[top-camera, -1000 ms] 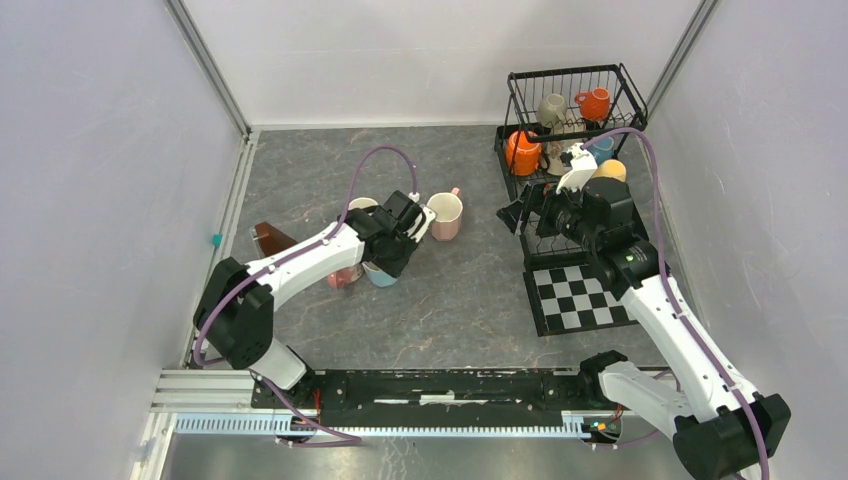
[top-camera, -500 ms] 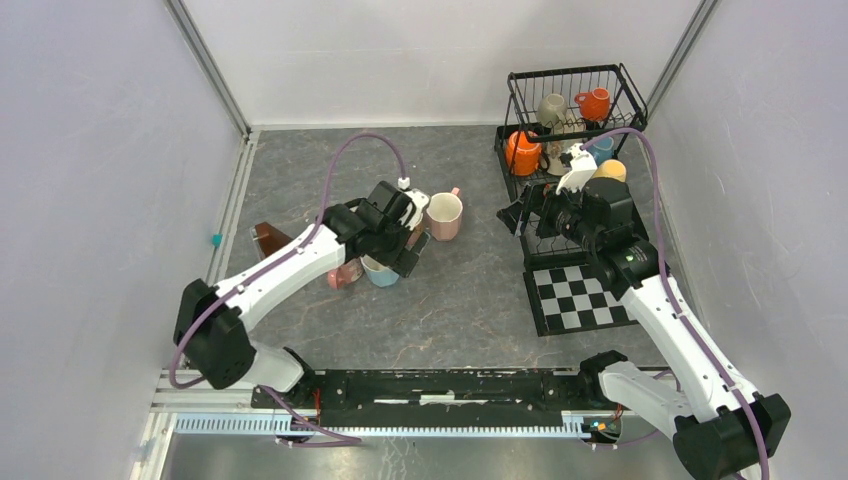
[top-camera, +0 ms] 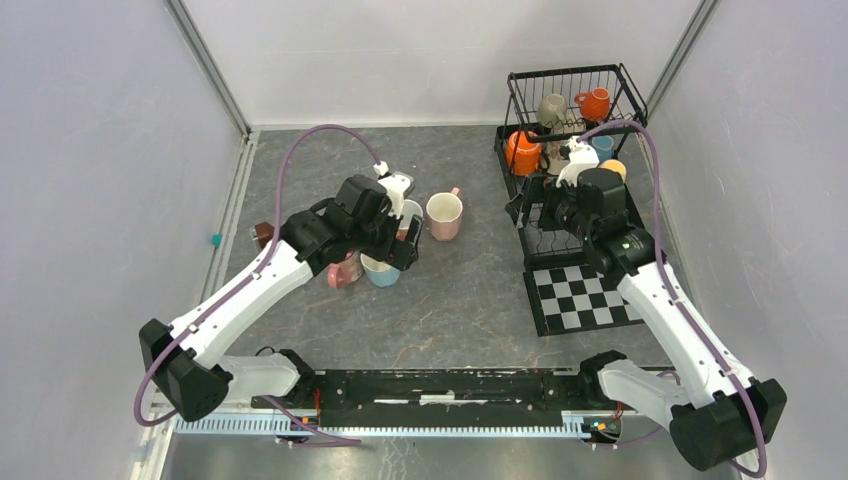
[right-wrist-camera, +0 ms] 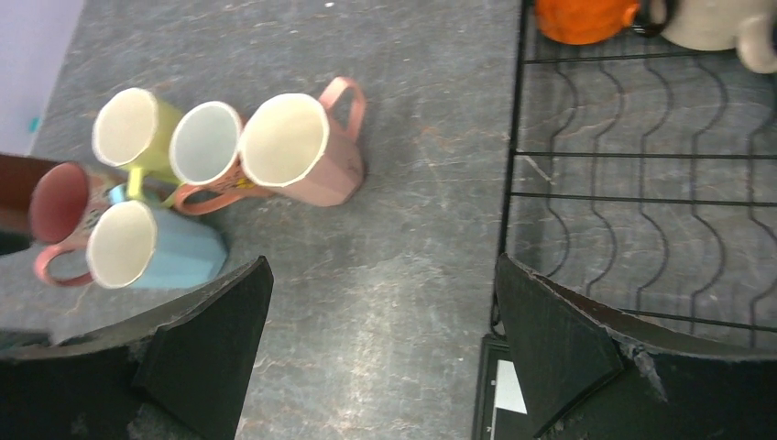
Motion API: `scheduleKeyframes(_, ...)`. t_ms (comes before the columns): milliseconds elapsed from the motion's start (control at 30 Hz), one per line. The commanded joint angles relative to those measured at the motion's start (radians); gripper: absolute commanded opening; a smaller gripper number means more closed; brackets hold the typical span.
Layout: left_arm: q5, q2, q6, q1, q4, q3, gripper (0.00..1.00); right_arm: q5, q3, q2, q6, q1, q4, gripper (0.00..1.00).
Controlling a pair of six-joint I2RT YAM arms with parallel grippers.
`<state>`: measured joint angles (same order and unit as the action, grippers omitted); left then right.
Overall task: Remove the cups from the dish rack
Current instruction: Unload the cup from the dish rack.
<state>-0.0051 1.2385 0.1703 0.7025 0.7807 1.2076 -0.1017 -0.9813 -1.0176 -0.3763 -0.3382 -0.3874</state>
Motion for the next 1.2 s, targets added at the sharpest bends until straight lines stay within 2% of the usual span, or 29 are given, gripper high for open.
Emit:
scheduleKeyframes(0,0.064,-0.047,0.063,-0.003,-0.052,0.037,1.00,0.186,-0.071,-0.043,0.038,0.007,-0.043,0.98)
scheduleKeyframes(200,0.122,-0.072,0.059,-0.002,-0.104,0.009,1.00,0.317,-0.084,-0.098,0.070,0.065,-0.056,0.98)
scheduleKeyframes(533,0.146,-0.113,0.041,-0.002,-0.187,-0.074,1.00,0.332,0.022,-0.188,0.135,0.287,0.079,0.98)
scheduleKeyframes(900,0.165,-0.158,0.027,-0.003,-0.290,-0.181,1.00,0.241,0.077,-0.374,0.236,0.445,0.341,0.98)
scheduleKeyframes(1167,0.167,-0.174,0.020,-0.003,-0.300,-0.195,1.00,0.194,0.058,-0.502,0.256,0.495,0.465,0.92)
